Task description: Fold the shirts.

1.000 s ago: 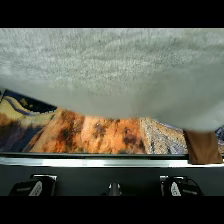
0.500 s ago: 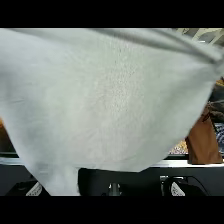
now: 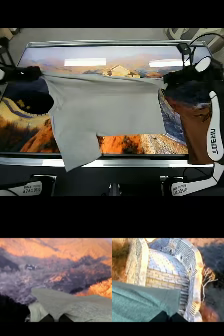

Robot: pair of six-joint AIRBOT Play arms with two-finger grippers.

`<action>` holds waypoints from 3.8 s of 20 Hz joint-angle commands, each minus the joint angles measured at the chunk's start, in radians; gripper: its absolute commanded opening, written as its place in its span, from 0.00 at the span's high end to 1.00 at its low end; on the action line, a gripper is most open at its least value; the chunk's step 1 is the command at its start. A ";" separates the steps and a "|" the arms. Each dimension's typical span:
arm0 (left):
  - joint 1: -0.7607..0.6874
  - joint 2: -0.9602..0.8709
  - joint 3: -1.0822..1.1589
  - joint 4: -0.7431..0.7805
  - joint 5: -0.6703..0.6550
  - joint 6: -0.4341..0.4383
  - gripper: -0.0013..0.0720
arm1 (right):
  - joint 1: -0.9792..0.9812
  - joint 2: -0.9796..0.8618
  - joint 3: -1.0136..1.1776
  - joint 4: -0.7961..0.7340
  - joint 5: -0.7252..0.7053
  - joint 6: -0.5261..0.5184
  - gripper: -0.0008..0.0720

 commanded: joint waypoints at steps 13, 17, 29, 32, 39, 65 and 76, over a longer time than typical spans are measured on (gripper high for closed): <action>0.265 0.038 -0.342 -0.100 -0.618 0.084 0.35 | -0.238 -0.016 0.058 0.058 0.657 -0.203 0.41; 0.261 0.073 -0.594 -0.183 -0.494 0.195 0.33 | -0.238 -0.016 -0.050 0.084 0.698 -0.227 0.31; 0.145 0.034 -0.646 -0.235 -0.288 0.138 0.69 | -0.228 -0.015 -0.298 0.060 0.603 -0.249 0.23; 0.145 0.046 -0.646 -0.235 -0.307 0.162 0.93 | -0.202 -0.016 -0.391 0.061 0.517 -0.266 0.22; 0.145 0.089 -0.646 -0.236 -0.309 0.169 0.93 | -0.175 -0.023 -0.467 0.131 0.391 -0.238 0.23; 0.156 0.738 0.575 -0.204 -0.158 0.018 0.94 | -0.074 0.926 0.297 -0.208 0.184 -0.243 0.96; 0.155 0.424 0.357 -0.203 -0.452 0.040 0.93 | -0.074 0.417 0.283 -0.200 0.579 -0.168 0.96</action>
